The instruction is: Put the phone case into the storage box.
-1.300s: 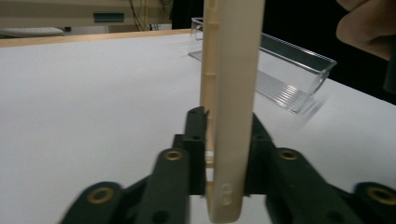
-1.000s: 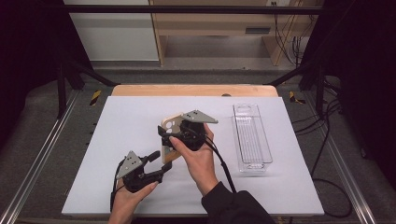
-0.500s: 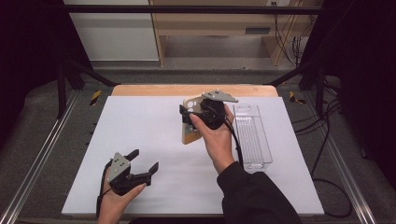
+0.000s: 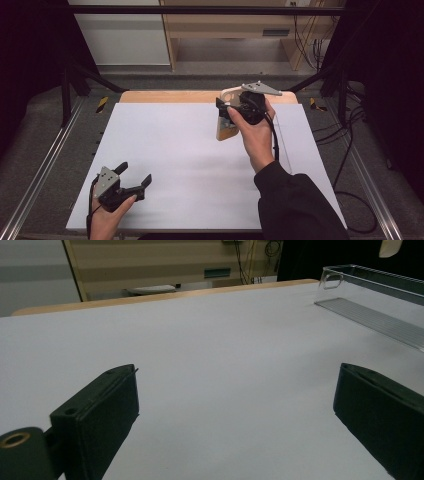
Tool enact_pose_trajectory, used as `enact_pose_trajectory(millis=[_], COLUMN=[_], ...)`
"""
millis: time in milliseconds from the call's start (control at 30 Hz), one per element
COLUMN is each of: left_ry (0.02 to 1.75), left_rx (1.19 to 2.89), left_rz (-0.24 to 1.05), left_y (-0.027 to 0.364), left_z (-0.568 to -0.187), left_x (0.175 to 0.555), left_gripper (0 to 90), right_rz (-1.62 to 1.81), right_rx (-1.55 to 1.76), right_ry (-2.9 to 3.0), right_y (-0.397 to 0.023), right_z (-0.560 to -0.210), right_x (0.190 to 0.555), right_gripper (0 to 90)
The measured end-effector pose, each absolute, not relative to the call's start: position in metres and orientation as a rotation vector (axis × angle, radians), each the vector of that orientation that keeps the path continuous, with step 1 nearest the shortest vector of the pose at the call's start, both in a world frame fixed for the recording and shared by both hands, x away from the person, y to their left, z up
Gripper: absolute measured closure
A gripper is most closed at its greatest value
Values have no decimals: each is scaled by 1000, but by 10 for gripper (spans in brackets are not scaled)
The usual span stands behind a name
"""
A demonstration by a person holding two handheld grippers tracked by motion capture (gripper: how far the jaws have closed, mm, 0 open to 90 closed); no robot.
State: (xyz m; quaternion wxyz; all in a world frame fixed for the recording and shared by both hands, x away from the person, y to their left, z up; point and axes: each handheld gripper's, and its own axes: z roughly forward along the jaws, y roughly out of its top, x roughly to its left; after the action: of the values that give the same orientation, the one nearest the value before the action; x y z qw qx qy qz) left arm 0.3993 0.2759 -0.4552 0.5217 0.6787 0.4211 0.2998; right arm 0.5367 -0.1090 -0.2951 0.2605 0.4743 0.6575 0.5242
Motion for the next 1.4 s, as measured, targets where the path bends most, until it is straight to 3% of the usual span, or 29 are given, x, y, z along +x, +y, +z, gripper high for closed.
enact_pose_trajectory(millis=[600,1400], left_ry=[1015,1012], left_rx=[1610,1609], left_rz=[723,720], left_y=[283,285], left_z=[-457,-459], left_x=[404,406], left_gripper=[41,35], right_rz=[1325,1243], right_rx=[1330,1380], right_ry=[1703,1626], right_y=[-172,-216], right_z=[-288,-294], right_x=[543,542], right_gripper=[120,118])
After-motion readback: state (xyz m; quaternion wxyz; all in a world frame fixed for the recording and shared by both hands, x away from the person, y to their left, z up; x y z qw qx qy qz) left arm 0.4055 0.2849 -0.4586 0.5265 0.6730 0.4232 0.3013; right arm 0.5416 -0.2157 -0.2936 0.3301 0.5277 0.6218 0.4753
